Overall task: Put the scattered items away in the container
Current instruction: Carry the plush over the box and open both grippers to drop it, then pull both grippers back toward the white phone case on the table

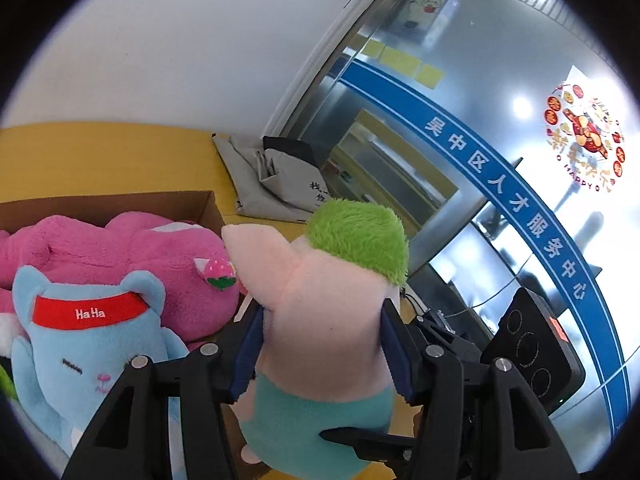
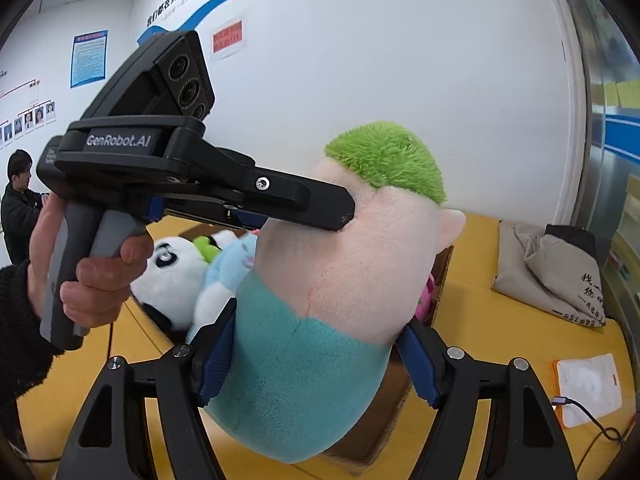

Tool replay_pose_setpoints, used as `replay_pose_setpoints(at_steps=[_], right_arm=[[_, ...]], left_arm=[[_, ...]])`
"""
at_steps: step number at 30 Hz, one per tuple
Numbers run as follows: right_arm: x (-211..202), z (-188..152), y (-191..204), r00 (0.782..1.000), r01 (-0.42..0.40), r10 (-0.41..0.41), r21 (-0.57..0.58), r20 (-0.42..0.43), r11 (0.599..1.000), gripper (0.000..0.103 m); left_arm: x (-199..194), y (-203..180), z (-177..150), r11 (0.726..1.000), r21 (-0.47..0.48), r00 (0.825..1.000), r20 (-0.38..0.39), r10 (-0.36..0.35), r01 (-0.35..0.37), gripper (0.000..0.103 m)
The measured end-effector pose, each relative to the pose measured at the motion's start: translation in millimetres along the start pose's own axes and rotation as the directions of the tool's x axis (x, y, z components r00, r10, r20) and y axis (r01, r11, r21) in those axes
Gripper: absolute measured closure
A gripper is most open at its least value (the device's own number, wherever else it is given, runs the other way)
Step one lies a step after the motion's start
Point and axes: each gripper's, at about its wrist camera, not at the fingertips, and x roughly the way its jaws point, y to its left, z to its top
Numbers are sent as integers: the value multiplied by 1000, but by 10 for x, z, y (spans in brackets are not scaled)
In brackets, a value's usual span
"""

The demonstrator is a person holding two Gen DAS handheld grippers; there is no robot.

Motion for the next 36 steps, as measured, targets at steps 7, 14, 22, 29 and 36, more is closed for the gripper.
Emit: replay_pose_setpoints(at_steps=[7, 14, 22, 29, 36], right_arm=[[439, -368, -337, 991, -12, 21, 67, -134, 998, 24], [416, -353, -310, 978, -27, 55, 138, -202, 990, 17], [-236, -409, -189, 996, -17, 38, 234, -85, 972, 4], [-706, -353, 446, 999, 37, -43, 303, 12, 952, 0], [-766, -512, 1198, 989, 149, -141, 291, -48, 945, 0]], left_arm=[[618, 412, -130, 994, -81, 989, -134, 68, -80, 48], [554, 400, -181, 981, -55, 973, -144, 179, -188, 48], [-238, 83, -130, 956, 43, 957, 25, 290, -291, 38], [-1275, -144, -693, 858, 138, 867, 144, 477, -495, 37], [-2019, -218, -1465, 810, 112, 814, 175, 553, -575, 37]])
